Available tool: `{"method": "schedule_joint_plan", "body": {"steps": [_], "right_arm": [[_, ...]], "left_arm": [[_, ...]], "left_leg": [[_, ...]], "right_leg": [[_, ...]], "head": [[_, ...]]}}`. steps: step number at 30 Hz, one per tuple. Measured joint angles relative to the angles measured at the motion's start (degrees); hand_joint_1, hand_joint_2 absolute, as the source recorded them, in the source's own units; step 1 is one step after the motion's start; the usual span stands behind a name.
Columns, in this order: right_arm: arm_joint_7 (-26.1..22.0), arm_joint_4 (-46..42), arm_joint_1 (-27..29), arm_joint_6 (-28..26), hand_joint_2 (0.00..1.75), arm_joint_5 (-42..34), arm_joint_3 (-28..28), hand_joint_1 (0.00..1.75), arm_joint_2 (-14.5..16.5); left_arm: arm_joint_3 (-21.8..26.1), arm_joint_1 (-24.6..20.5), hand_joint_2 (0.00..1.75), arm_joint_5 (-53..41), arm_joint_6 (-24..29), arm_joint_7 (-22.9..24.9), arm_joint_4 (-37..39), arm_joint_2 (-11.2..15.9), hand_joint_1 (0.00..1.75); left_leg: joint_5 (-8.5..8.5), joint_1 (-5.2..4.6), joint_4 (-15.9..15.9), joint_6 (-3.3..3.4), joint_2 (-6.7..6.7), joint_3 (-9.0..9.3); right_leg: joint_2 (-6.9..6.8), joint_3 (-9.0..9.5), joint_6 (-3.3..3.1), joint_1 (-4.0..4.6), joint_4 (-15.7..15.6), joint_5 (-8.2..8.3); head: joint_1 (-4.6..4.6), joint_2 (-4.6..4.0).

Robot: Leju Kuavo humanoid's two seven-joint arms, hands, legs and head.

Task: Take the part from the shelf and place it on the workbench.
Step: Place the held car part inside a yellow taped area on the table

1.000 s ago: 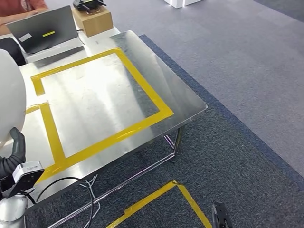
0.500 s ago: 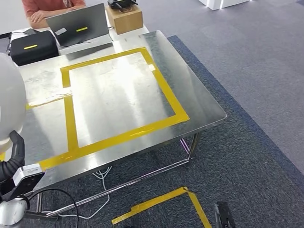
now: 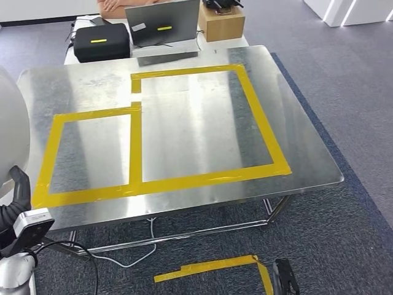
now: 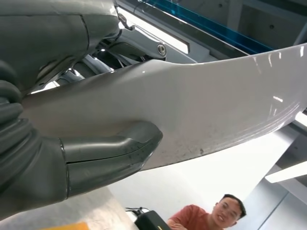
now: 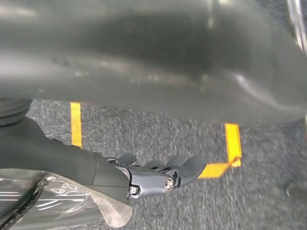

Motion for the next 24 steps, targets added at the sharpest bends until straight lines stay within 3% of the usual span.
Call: {"method": "schedule_joint_plan", "body": {"steps": [1, 2, 4, 6, 8, 11, 14, 17, 21, 24], "right_arm": [[0.0, 0.0, 0.1, 0.0, 0.00, 0.0, 0.0, 0.00, 0.0], [0.0, 0.0, 0.2, 0.0, 0.00, 0.0, 0.1, 0.00, -0.1], [0.0, 0.0, 0.1, 0.0, 0.00, 0.0, 0.1, 0.00, -0.2], [0.0, 0.0, 0.0, 0.1, 0.00, 0.0, 0.1, 0.00, -0.3], [0.0, 0.0, 0.0, 0.1, 0.00, 0.0, 0.2, 0.00, -0.4], [0.0, 0.0, 0.1, 0.3, 0.00, 0.1, 0.2, 0.00, -0.4], [0.0, 0.0, 0.0, 0.7, 0.00, 0.1, 0.3, 0.00, -0.5], [0.0, 0.0, 0.0, 0.9, 0.00, 0.0, 0.5, 0.00, -0.5], [-0.1, 0.0, 0.0, 1.4, 0.00, -0.3, 0.5, 0.00, -0.5], [-0.1, 0.0, 0.0, 1.7, 0.00, -0.6, 0.5, 0.00, -0.5]], "left_arm": [[0.0, 0.1, 1.75, 0.2, 0.0, 0.0, 0.0, 0.0, 1.75], [0.0, 0.1, 1.75, 0.3, 0.0, 0.0, 0.0, 0.0, 1.75], [0.0, 0.1, 1.75, 0.6, 0.0, 0.1, 0.0, 0.0, 1.75], [0.0, 0.1, 1.75, 0.7, 0.0, 0.1, 0.0, 0.0, 1.75], [0.0, 0.1, 1.75, 0.8, 0.0, 0.1, 0.0, 0.1, 1.75], [0.0, 0.1, 1.75, 0.8, 0.0, 0.1, 0.0, 0.2, 1.75], [0.0, 0.1, 1.75, 0.9, 0.0, 0.1, 0.0, 0.3, 1.75], [0.0, 0.1, 1.75, 0.9, 0.0, 0.1, 0.0, 0.4, 1.75], [0.0, 0.1, 1.75, 0.7, 0.0, 0.1, 0.0, 0.4, 1.75], [0.0, 0.1, 1.75, 0.3, -0.2, 0.5, 0.0, 0.5, 1.75]], "left_leg": [[-0.07, -0.01, 0.1, 0.00, -0.55, 0.05], [-0.18, 0.00, 0.1, -0.05, -1.00, 0.15], [-0.59, 0.02, 0.4, -0.40, -1.59, 0.41], [-0.95, -0.14, 0.9, -0.93, -1.91, 0.28], [-1.03, -0.31, 1.2, -0.83, -2.04, 0.01], [-0.93, -0.34, 1.0, -0.08, -2.01, 0.19], [-0.91, -0.32, 0.7, -0.09, -1.98, 0.45], [-0.84, -0.32, 0.5, -0.26, -1.98, 0.57], [-0.83, -0.26, 0.3, -1.33, -1.98, 0.63], [-0.86, -0.26, 0.3, -1.58, -1.98, 0.62]], "right_leg": [[0.14, -1.01, 0.01, 0.01, 0.7, 0.73], [0.17, -0.98, 0.00, 0.01, -0.7, 2.53], [0.42, 1.51, -0.11, -0.04, -7.7, 7.09], [0.96, 3.88, -0.53, -0.08, -13.1, 9.00], [1.24, 4.37, -0.93, -0.11, -14.1, 8.95], [1.33, 4.36, -1.05, -0.07, -14.1, 9.04], [1.36, 4.46, -1.30, 0.03, -14.1, 8.93], [1.33, 4.51, -1.51, 0.07, -14.1, 8.84], [1.32, 4.53, -1.59, 0.10, -14.1, 8.79], [1.32, 4.56, -1.60, 0.10, -14.1, 8.79]], "head": [[-0.01, 0.00], [0.00, 0.00], [0.01, 0.00], [-0.02, 0.00], [-0.04, 0.00], [-0.07, 0.00], [-0.07, 0.00], [-0.07, 0.00], [-0.03, 0.00], [-0.02, 0.00]]}}
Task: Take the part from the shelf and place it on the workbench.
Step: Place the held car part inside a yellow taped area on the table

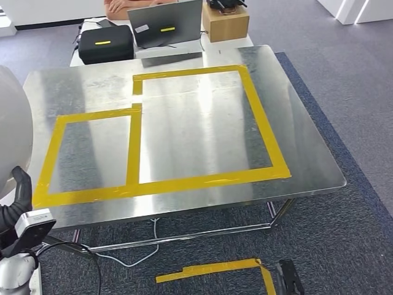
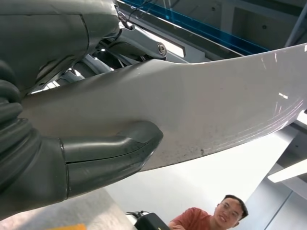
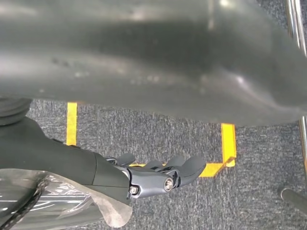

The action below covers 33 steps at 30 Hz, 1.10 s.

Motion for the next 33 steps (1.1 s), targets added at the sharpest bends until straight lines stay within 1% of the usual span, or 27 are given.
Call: {"method": "schedule_joint_plan", "body": {"steps": [6, 14, 21, 24, 27, 33], "right_arm": [[0.1, 0.0, 0.3, 0.3, 0.00, -0.9, 0.0, 0.00, 0.0], [0.2, 0.3, 0.8, 0.7, 0.00, -1.4, 0.0, 0.00, 0.0], [0.4, 0.4, 0.8, 1.1, 0.00, -1.6, -0.1, 0.00, -0.3], [0.4, 0.4, 0.8, 1.2, 0.00, -1.7, -0.1, 0.00, -0.5], [0.5, 0.4, 0.8, 1.2, 0.00, -1.7, -0.1, 0.00, -0.7], [0.4, 0.5, 0.9, 1.5, 0.00, -1.7, -0.2, 0.00, -1.1]], "left_arm": [[0.0, 0.0, 1.75, -1.2, -0.6, 1.2, 0.0, 0.2, 1.75], [1.0, -0.4, 1.75, -4.2, -3.0, 6.0, 1.5, 1.4, 1.75], [4.0, -3.3, 1.75, -9.5, -6.8, 13.3, 7.6, 4.7, 1.75], [4.7, -4.6, 1.75, -10.5, -7.3, 14.3, 9.9, 5.9, 1.75], [5.1, -5.3, 1.75, -11.4, -7.6, 15.0, 11.2, 6.5, 1.75], [5.6, -6.5, 1.75, -16.6, -8.5, 18.9, 14.5, 8.3, 1.75]], "left_leg": [[-0.04, -0.04, 0.0, -0.06, 0.00, 0.00], [-0.08, -0.10, 0.1, 0.00, 0.00, 0.00], [-0.08, -0.14, 0.1, 0.02, 0.00, 0.02], [-0.08, -0.14, 0.1, 0.01, 0.00, 0.02], [-0.09, -0.14, 0.1, 0.01, 0.00, 0.02], [-0.09, -0.14, 0.1, 0.02, 0.00, 0.00]], "right_leg": [[-0.02, 0.18, 0.01, -0.08, -0.2, 0.01], [-0.02, 0.29, 0.07, -0.15, -0.4, 0.04], [-0.02, 0.29, 0.07, -0.14, -0.4, 0.04], [-0.02, 0.29, 0.07, -0.14, -0.4, 0.04], [-0.01, 0.30, 0.07, -0.14, -0.4, 0.04], [-0.01, 0.29, 0.08, -0.14, -0.4, 0.04]], "head": [[0.02, 0.00], [0.02, 0.00], [0.00, 0.00], [0.01, 0.00], [0.01, 0.00], [0.01, 0.00]]}}
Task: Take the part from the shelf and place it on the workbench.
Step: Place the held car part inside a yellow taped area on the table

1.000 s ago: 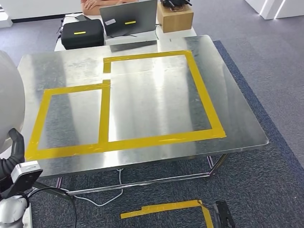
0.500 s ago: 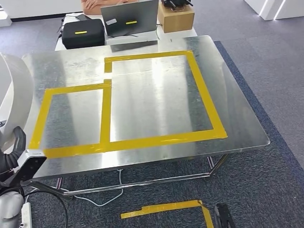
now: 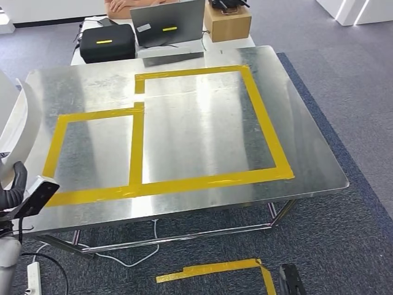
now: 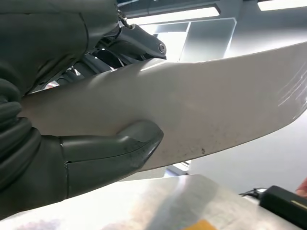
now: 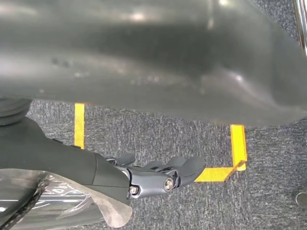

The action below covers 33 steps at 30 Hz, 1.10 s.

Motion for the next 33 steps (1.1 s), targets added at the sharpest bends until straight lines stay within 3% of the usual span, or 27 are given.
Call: {"method": "schedule_joint_plan", "body": {"steps": [10, 16, 21, 26, 33], "right_arm": [[-0.1, 0.0, 0.1, 0.5, 0.00, 0.0, -0.4, 0.00, -0.3], [0.2, 0.0, -0.1, 1.0, 0.00, 0.6, -0.4, 0.00, -0.4], [0.9, 0.0, -0.4, 1.6, 0.00, 1.4, -0.4, 0.00, -0.4], [1.8, 0.0, -1.2, 1.8, 0.00, 2.3, -0.3, 0.00, -0.4], [2.2, 0.0, -1.6, 1.9, 0.00, 3.0, 0.0, 0.00, -0.4]], "left_arm": [[0.4, -2.6, 1.75, -7.0, -2.0, 4.6, 6.2, 2.9, 1.75], [-1.3, -4.5, 1.75, -17.3, -6.3, 9.5, 11.9, 3.6, 1.75], [-6.2, -6.7, 1.75, -27.7, -8.8, 11.5, 17.3, 3.7, 1.75], [-14.0, -10.2, 1.75, -36.5, -10.6, 12.1, 22.6, 3.7, 1.75], [-22.4, -13.4, 1.75, -38.8, -10.1, 11.4, 26.1, 3.7, 1.75]], "left_leg": [[0.00, 0.00, 0.0, 0.00, 0.00, 0.01], [0.00, -0.01, 0.0, 0.00, 0.00, 0.01], [0.01, -0.02, 0.0, 0.00, 0.00, 0.00], [0.01, -0.04, 0.0, 0.00, -0.01, 0.01], [0.00, -0.04, 0.1, 0.01, -0.01, 0.02]], "right_leg": [[0.00, 0.01, 0.00, 0.00, 0.0, 0.00], [0.00, 0.00, 0.00, -0.01, 0.0, 0.00], [-0.02, 0.01, 0.00, -0.01, 0.0, 0.01], [-0.03, 0.04, 0.01, -0.03, 0.0, 0.02], [-0.03, 0.05, 0.02, -0.04, 0.0, 0.02]], "head": [[-0.01, 0.00], [0.01, 0.00], [0.00, 0.00], [0.00, 0.00], [-0.01, 0.00]]}}
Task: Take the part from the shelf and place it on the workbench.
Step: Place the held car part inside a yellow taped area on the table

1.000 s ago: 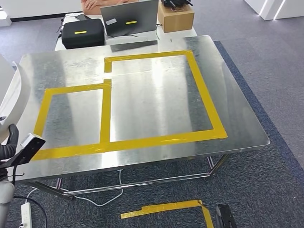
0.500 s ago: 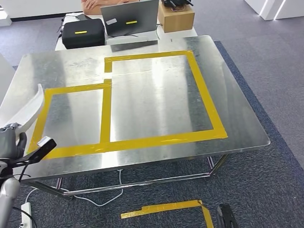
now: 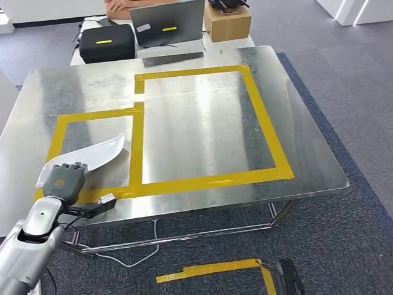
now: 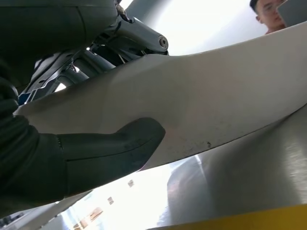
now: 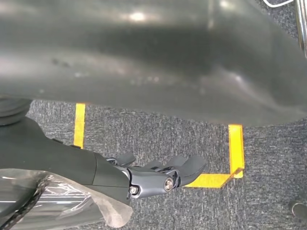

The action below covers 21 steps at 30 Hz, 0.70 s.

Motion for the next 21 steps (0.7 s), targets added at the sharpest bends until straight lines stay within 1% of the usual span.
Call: {"method": "schedule_joint_plan", "body": {"steps": [5, 8, 12, 20, 21], "right_arm": [[0.2, 0.0, -0.4, 0.1, 0.00, 0.3, 0.3, 0.00, 0.0], [0.2, 0.0, -0.4, 0.0, 0.00, 0.3, 0.6, 0.00, 0.0], [0.3, 0.0, -0.3, -0.1, 0.00, 0.3, 0.7, 0.00, 0.0], [0.1, 0.0, -0.1, -0.2, 0.00, 0.2, 0.7, 0.00, 0.0], [0.1, 0.0, -0.1, -0.2, 0.00, 0.2, 0.7, 0.00, 0.0]], "left_arm": [[-5.4, -2.2, 1.75, 0.0, -0.1, 0.2, 1.2, -0.1, 1.75], [-7.5, -3.0, 1.75, 0.0, -0.5, 0.6, 1.9, -0.2, 1.75], [-8.2, -3.2, 1.75, 0.0, -1.0, 0.8, 2.7, -0.1, 0.00], [-8.4, -3.4, 1.75, 0.0, -1.7, 1.5, 3.7, -0.1, 0.00], [-8.4, -3.5, 1.31, 0.0, -1.7, 1.6, 3.7, -0.1, 0.00]], "left_leg": [[0.00, 0.00, 0.0, 0.00, -0.02, 0.00], [0.00, 0.00, 0.0, 0.00, 0.00, 0.02], [0.00, 0.00, 0.0, 0.00, 0.00, 0.02], [0.00, 0.00, 0.0, 0.00, -0.01, 0.02], [0.00, 0.00, 0.0, 0.00, -0.01, 0.02]], "right_leg": [[-0.06, 0.03, 0.00, 0.00, 0.0, 0.00], [0.00, 0.04, 0.00, 0.00, 0.0, 0.00], [-0.01, 0.04, 0.00, 0.00, 0.0, 0.00], [0.00, 0.04, 0.00, 0.00, 0.0, 0.00], [0.00, 0.04, 0.00, 0.00, 0.0, 0.00]], "head": [[0.01, 0.00], [0.01, 0.00], [0.00, 0.00], [0.01, 0.00], [0.01, 0.00]]}}
